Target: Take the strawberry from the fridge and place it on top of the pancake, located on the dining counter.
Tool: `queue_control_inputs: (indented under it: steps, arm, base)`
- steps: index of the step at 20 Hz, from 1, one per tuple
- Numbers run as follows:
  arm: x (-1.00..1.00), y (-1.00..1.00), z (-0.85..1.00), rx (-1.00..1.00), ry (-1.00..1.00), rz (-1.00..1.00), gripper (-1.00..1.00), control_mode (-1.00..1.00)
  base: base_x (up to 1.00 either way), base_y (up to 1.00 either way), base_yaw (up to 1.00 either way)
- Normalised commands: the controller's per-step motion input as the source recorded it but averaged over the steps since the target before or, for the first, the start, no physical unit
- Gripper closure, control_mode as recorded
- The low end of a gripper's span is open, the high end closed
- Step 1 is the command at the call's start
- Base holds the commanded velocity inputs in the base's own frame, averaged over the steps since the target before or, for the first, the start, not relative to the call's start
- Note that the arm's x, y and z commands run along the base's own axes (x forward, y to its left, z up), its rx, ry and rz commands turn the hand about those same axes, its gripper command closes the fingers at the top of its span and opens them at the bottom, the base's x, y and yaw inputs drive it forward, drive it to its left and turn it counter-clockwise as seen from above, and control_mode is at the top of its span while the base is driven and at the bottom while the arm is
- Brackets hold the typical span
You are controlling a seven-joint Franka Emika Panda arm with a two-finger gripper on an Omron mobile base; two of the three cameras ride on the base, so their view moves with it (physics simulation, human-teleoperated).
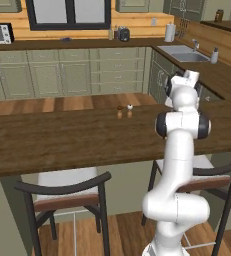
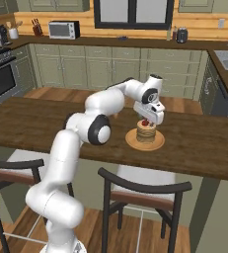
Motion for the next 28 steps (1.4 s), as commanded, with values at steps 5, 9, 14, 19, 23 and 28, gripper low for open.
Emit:
queue_control_inputs:
  steps: [5,9,14,19,23,28]
  arm:
    - [-0.58,0.13,0.30,0.00,-0.03,0.00,-1.00,-1.00]
    - [-0.78,0.04,0.20,0.00,0.00,0.00,-1.00,-1.00]
    - [-0.82,0.16,0.18,0.00,0.00,0.00,-1.00,-1.00]
    - [-0.71,0.39,0.17,0.00,0.00,0.00,-1.00,-1.00]
    - [-0.58,0.59,0.19,0.00,0.00,0.00,-1.00,-1.00]
    - [-0.42,0.54,0.30,0.00,0.00,0.00,-1.00,-1.00]
  base:
    - [0.00,0.00,0.00]
    - [0.00,0.00,0.00]
    - [0.00,0.00,0.00]
    - [0.00,0.00,0.00]
    - [0.00,0.00,0.00]
    - [0.00,0.00,0.00]
